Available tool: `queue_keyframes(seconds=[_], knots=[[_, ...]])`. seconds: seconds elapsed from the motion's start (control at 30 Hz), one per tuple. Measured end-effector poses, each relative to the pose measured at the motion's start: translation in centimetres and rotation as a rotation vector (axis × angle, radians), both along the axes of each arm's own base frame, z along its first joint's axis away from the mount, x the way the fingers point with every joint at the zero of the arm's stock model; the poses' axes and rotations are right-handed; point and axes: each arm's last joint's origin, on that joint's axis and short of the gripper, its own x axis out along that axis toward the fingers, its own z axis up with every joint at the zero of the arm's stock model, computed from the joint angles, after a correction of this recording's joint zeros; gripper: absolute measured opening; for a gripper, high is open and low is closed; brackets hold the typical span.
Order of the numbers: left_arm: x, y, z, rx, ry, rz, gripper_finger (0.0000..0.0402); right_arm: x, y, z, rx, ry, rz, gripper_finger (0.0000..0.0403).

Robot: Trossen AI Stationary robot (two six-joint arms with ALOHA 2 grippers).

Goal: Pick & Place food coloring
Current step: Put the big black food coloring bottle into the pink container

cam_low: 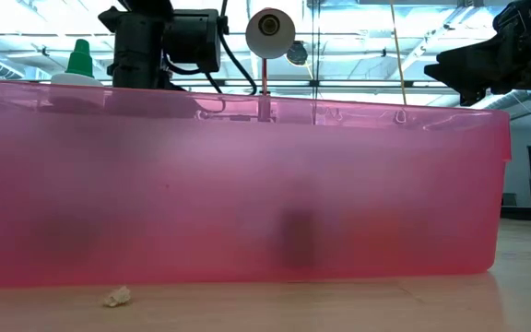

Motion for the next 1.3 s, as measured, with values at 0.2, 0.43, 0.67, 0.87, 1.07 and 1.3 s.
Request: queue_keyframes(seconds=[0.2,0.43,0.67,0.87,1.07,1.3], knots=[[0.3,0.2,1.1,0.010,0.005,-0.044,0.0141,0.0,0.0,0.0,0.000,0.000,-0.001,0.0155],[2.4,-1.5,7.6,0.063,-0.113,-0.150,0.0141,0.0,0.0,0.0,0.000,0.000,-0.001,0.0155],[4.0,-6.8,15.5,0.051,-0.451,-0.249,0.0141,0.0,0.0,0.0,0.000,0.000,0.000,0.0155],[3.6,-11.5,17.5,0.060,-0.574,-0.292,0.0141,0.0,0.0,0.0,0.000,-0.001,0.000,0.0155],[4.9,-14.8,14.0,0.024,-0.462,-0.301,0.0141,0.0,0.0,0.0,0.000,-0.001,0.000,0.0155],[8.5,-16.2,8.3,-0.067,-0.234,-0.357,0.0141,0.0,0.0,0.0,0.000,-0.001,0.000,0.0155]])
